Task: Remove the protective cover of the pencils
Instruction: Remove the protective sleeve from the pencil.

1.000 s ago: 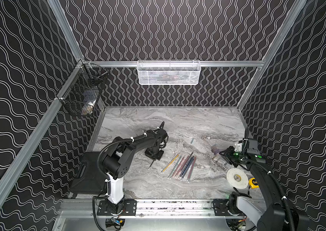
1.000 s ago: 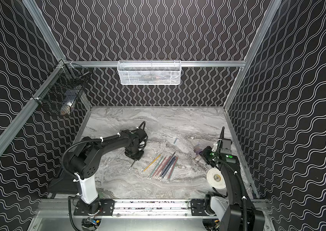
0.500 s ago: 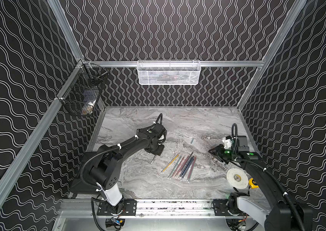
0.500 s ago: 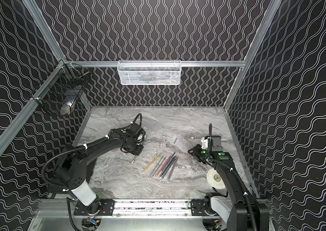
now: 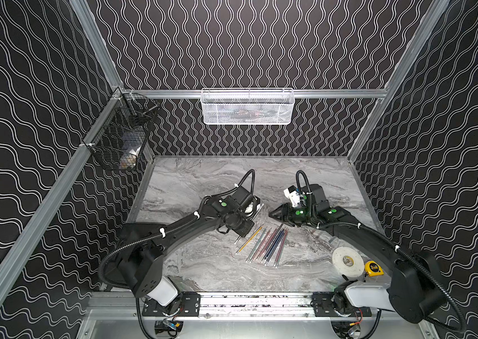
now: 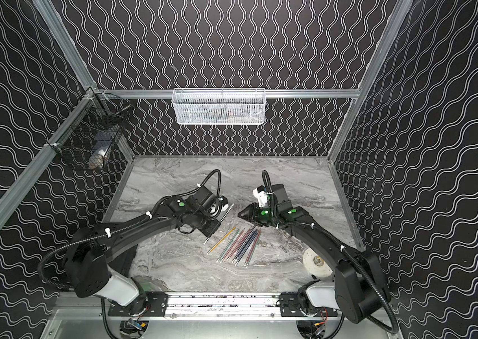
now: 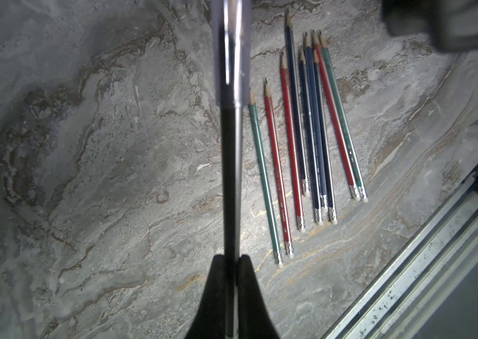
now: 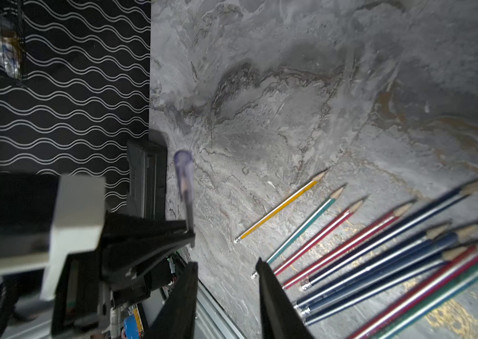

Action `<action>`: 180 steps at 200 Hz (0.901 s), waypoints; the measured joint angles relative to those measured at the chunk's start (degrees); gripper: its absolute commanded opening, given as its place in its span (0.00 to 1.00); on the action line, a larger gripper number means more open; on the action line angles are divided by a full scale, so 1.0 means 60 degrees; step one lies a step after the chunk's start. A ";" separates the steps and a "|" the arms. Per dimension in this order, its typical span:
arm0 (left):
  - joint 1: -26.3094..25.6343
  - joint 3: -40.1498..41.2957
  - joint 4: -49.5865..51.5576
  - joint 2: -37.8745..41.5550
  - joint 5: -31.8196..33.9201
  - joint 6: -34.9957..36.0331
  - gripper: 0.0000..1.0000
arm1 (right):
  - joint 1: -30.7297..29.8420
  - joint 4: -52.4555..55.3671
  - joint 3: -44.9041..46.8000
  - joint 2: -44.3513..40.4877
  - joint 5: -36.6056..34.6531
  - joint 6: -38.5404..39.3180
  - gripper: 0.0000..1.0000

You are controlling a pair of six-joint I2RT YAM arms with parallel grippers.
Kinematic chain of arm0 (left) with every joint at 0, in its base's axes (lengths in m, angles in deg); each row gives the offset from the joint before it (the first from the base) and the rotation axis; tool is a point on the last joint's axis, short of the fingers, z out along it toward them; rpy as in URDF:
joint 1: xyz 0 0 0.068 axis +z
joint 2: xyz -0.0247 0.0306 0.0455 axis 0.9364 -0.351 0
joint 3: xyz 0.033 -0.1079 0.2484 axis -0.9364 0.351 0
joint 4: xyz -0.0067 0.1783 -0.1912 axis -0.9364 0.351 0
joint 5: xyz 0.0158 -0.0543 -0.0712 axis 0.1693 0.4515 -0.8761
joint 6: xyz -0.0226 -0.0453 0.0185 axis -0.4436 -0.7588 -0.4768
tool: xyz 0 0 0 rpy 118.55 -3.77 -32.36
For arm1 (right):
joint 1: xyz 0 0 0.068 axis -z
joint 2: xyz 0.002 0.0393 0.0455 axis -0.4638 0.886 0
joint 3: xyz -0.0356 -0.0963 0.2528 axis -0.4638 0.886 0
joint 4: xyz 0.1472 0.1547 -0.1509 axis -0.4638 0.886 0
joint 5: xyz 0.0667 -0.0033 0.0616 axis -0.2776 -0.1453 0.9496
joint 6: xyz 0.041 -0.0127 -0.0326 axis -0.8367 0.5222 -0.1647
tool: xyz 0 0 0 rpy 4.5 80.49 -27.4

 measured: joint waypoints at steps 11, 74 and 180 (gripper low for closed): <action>-0.0073 0.0036 -0.0069 0.0146 -0.0022 0.0102 0.00 | -0.0171 -0.0080 -0.0029 0.0120 -0.0066 -0.0120 0.34; -0.0259 0.0058 -0.0255 0.0219 -0.0204 0.0164 0.00 | -0.0627 -0.0557 -0.0222 0.0306 -0.0178 -0.0484 0.34; -0.0404 0.0058 -0.0248 0.0149 -0.0277 0.0168 0.00 | -0.0678 -0.1049 -0.0401 0.0546 -0.0401 -0.0871 0.26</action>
